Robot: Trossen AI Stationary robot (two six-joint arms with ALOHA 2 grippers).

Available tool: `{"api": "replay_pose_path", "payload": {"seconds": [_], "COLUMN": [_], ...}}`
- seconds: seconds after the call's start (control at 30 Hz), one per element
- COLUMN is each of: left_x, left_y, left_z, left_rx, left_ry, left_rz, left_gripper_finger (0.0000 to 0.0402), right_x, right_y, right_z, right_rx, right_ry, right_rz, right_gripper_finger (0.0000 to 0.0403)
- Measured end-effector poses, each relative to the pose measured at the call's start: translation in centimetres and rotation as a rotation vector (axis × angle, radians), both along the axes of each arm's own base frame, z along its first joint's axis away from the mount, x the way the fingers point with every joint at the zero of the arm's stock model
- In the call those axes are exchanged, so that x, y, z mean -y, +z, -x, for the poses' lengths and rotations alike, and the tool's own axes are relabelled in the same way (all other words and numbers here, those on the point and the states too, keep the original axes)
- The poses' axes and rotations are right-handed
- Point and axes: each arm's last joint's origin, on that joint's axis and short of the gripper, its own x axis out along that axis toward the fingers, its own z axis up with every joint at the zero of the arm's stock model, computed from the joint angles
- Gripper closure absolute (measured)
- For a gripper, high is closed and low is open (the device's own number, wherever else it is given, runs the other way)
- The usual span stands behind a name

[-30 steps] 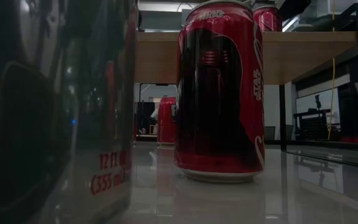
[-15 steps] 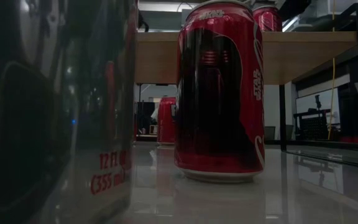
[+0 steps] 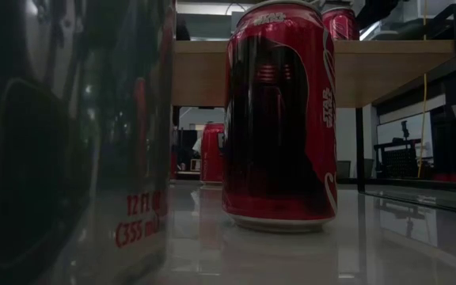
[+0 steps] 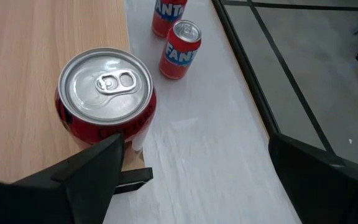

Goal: Place canned beverage on shelf
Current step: Put the red soda can on the shelf

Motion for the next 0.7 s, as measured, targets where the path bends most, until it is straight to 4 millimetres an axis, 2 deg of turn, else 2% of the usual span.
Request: {"api": "replay_pose_path", "payload": {"seconds": [0.23, 0.7], "left_x": [0.23, 0.29], "left_y": [-0.79, -0.88], "left_z": [-0.64, -0.69], "left_rx": [-0.022, -0.028], "left_ry": [-0.018, -0.028], "left_rz": [0.013, 0.014], "left_gripper_finger": [0.0097, 0.0097], "right_x": [0.00, 0.00], "right_y": [0.00, 0.00], "right_z": [0.00, 0.00], "right_rx": [0.000, 0.000], "right_ry": [0.000, 0.000], "right_rz": [0.000, 0.000], "right_gripper_finger": [0.0015, 0.0015]}}
